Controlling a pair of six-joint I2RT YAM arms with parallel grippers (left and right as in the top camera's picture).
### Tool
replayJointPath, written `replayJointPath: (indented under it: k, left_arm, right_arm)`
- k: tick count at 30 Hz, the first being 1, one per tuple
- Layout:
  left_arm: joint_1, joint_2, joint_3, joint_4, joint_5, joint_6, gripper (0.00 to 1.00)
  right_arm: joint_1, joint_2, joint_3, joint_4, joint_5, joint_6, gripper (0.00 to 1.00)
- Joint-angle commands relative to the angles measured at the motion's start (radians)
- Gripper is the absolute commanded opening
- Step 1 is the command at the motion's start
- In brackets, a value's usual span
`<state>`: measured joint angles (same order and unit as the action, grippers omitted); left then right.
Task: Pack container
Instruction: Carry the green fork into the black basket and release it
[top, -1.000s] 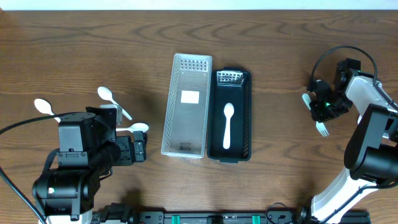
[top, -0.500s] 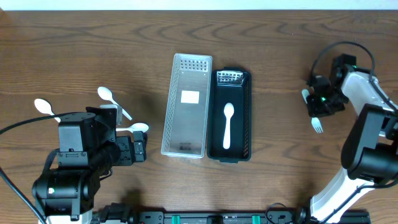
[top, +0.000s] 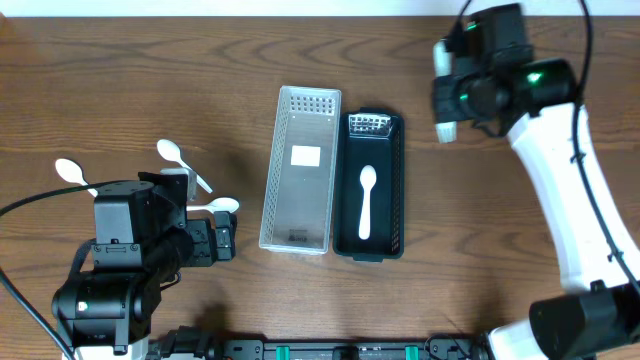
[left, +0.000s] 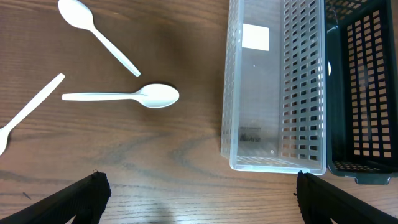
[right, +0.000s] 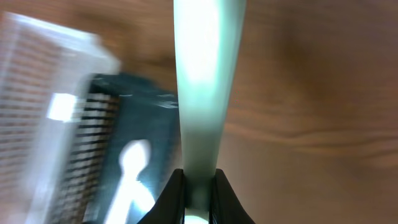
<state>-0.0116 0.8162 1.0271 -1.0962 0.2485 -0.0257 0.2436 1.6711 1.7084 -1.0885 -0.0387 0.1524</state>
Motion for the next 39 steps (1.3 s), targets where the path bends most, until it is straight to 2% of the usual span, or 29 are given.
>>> replayJointPath:
  k: [1,8,15,19,20,21,22,23,24,32,38,39]
  left_arm:
    - [-0.002,-0.001,0.013,-0.003,-0.002,0.006,0.98]
    - [-0.002,-0.001,0.013,-0.017,-0.002,0.006,0.98]
    - [-0.002,-0.001,0.013,-0.023,-0.002,0.006,0.98]
    - [-0.002,-0.001,0.013,-0.023,-0.002,0.006,0.98]
    - [-0.002,-0.001,0.013,-0.023,-0.002,0.006,0.98]
    - [-0.002,-0.001,0.013,-0.023,-0.002,0.006,0.98]
    - [-0.002,-0.001,0.013,-0.023,-0.002,0.006,0.98]
    - [-0.002,-0.001,0.013,-0.023,-0.002,0.006,0.98]
    - [-0.002,-0.001,0.013,-0.023,-0.002,0.006,0.98]
    - [-0.002,-0.001,0.013,-0.022,-0.002,0.006,0.98]
    - [-0.002,-0.001,0.013,-0.022,-0.002,0.006,0.98]
    - [-0.002,-0.001,0.013,-0.022,-0.002,0.006,0.98]
  right_arm:
    - [0.082,0.023,-0.011,-0.017,0.001,0.262,0.01]
    - [0.229,0.082,-0.127,0.015,0.009,0.428,0.01]
    - [0.309,0.159,-0.317,0.121,0.008,0.438,0.01]
    - [0.327,0.193,-0.349,0.148,0.008,0.438,0.02]
    - [0.327,0.193,-0.349,0.151,0.008,0.437,0.04]
    - [0.327,0.193,-0.349,0.154,0.008,0.436,0.15]
    - [0.327,0.191,-0.348,0.156,0.007,0.427,0.33]
    - [0.327,0.190,-0.344,0.154,0.004,0.417,0.43]
    - [0.327,0.190,-0.341,0.154,0.003,0.408,0.47]
    - [0.274,0.116,-0.225,0.051,0.049,0.388,0.47]
    - [0.091,-0.054,-0.053,-0.064,0.167,0.355,0.49]
    - [0.043,-0.088,-0.037,-0.079,0.194,0.355,0.54]
